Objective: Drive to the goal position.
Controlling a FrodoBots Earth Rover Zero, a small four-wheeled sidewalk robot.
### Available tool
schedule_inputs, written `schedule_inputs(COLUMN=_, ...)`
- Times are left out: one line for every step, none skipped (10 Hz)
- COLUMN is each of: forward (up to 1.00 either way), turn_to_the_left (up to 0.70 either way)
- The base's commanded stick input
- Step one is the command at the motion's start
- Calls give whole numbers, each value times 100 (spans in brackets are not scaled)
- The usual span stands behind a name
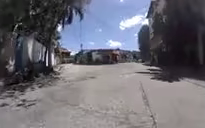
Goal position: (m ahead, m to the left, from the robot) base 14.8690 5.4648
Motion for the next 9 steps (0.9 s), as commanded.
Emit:
schedule_inputs(forward=85, turn_to_the_left=7)
schedule_inputs(forward=85, turn_to_the_left=-5)
schedule_inputs(forward=85, turn_to_the_left=-2)
schedule_inputs(forward=85, turn_to_the_left=-30)
schedule_inputs(forward=85, turn_to_the_left=-2)
schedule_inputs(forward=85, turn_to_the_left=-8)
schedule_inputs(forward=85, turn_to_the_left=-34)
schedule_inputs(forward=85, turn_to_the_left=-34)
schedule_inputs(forward=85, turn_to_the_left=-34)
